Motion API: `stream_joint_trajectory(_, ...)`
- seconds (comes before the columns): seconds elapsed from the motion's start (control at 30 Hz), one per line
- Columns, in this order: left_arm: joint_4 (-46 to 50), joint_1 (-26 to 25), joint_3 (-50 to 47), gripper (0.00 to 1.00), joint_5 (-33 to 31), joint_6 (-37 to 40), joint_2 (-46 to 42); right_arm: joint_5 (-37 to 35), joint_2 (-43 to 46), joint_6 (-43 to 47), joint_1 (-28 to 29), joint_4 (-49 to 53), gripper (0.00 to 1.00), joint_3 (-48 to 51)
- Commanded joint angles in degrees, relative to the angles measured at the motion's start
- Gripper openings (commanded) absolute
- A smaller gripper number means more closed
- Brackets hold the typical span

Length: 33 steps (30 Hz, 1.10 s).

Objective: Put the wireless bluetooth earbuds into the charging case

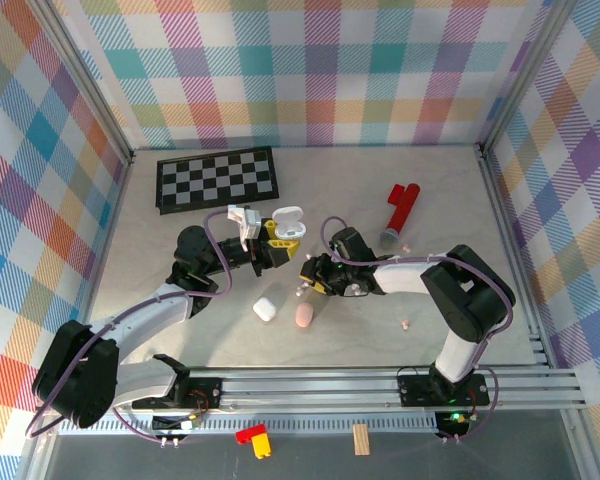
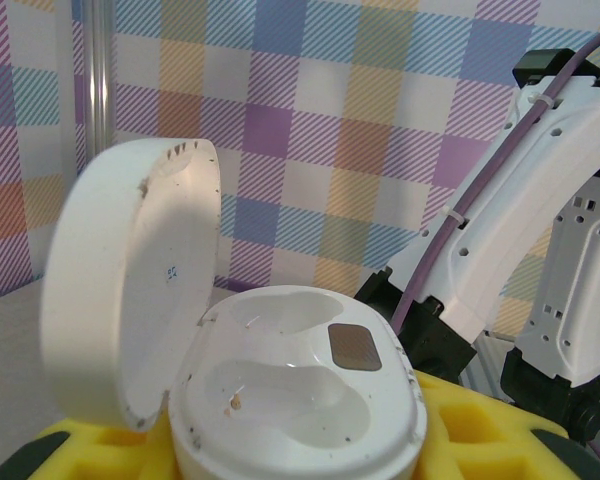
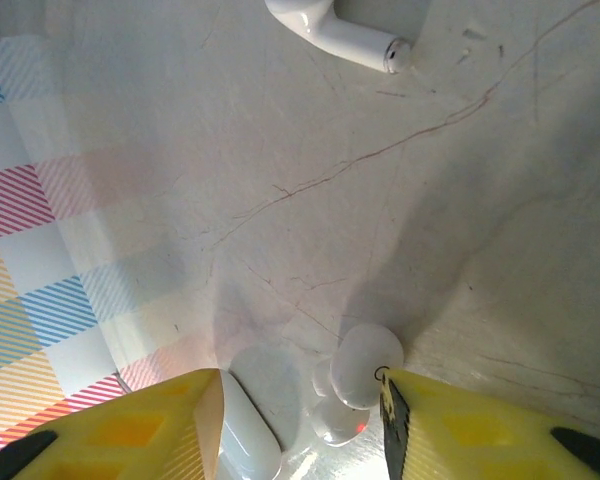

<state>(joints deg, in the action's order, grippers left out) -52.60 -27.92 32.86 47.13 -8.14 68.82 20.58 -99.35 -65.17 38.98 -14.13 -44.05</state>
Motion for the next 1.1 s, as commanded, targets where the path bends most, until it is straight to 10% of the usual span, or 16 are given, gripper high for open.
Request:
stream_joint_trajectory(0.0,-0.93,0.50,0.08,0.34,1.46,0.14,-1.34,1.13,-0.64,0.76,0.40,-1.04,0.44,-1.30)
stream_joint_trajectory(1.07,-0.31,0.50,-0.43,0.34,1.36,1.20,-2.37,-2.12,-5.21,-1.53,1.69,10.17,0.35,-6.55)
